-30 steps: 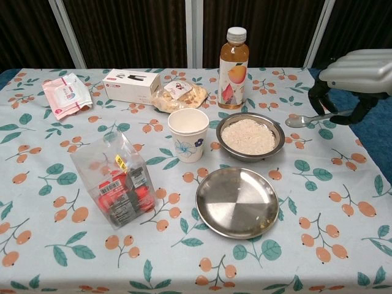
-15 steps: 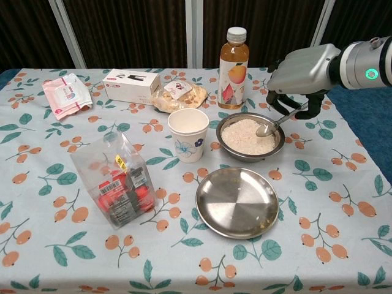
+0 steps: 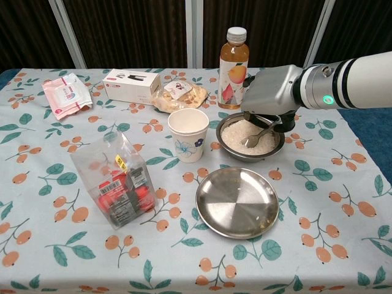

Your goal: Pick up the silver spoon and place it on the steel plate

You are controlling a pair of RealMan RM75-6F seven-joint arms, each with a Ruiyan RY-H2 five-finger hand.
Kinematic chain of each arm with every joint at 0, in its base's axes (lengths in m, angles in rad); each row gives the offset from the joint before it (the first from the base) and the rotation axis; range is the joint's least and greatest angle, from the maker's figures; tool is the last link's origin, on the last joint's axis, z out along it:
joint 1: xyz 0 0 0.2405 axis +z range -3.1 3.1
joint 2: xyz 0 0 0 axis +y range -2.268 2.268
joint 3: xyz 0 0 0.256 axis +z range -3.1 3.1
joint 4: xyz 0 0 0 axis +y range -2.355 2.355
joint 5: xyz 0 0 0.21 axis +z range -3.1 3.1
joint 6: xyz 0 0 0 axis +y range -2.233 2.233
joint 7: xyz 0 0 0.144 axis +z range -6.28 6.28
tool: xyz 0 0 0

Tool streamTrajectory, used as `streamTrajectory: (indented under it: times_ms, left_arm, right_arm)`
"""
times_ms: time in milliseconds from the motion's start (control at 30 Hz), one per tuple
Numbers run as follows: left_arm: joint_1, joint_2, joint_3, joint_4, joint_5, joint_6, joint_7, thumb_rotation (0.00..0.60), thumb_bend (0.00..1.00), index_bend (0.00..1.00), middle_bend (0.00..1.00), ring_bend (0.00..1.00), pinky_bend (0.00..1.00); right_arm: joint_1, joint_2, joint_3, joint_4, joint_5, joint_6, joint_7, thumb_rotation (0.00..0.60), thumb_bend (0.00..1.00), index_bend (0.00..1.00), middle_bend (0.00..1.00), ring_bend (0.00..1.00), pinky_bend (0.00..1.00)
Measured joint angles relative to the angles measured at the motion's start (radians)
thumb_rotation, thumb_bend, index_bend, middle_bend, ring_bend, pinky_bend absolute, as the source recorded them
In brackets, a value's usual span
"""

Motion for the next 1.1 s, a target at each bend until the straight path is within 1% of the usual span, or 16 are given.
streamTrajectory:
  times_ms: [133,333,667,900,1100]
  left_arm:
    - [0.002,-0.001,0.000,0.003,-0.002,0.002,-0.003,0.600,0.07,0.21,0.18,0.13,0.05]
    - [0.003,-0.001,0.000,0.001,0.001,0.004,0.000,0.600,0.07,0.21,0.18,0.13,0.05]
    - [0.001,0.009,-0.001,-0.021,0.007,0.008,0.025,0.600,0.07,0.21,0.18,0.13,0.05]
    - [0.000,0.017,-0.001,-0.040,0.009,0.011,0.045,0.600,0.07,0.21,0.18,0.13,0.05]
    - [0.001,0.022,-0.002,-0.051,0.007,0.012,0.055,0.600,0.07,0.21,0.18,0.13,0.05]
  right_arm:
    - [-0.005,-0.009,-0.002,0.002,-0.003,0.015,0.032,0.600,0.33,0.60,0.56,0.22,0.01]
    - [-0.045,-0.006,0.009,0.010,-0.046,0.041,0.141,0.600,0.33,0.60,0.56,0.22,0.01]
    - [-0.159,0.035,0.039,0.045,-0.190,0.078,0.399,0.600,0.33,0.60,0.56,0.22,0.00]
    - [-0.206,0.058,0.065,0.066,-0.273,0.078,0.519,0.600,0.33,0.60,0.56,0.22,0.00]
    - [-0.232,0.094,0.089,0.043,-0.329,0.085,0.589,0.600,0.33,0.60,0.56,0.23,0.00]
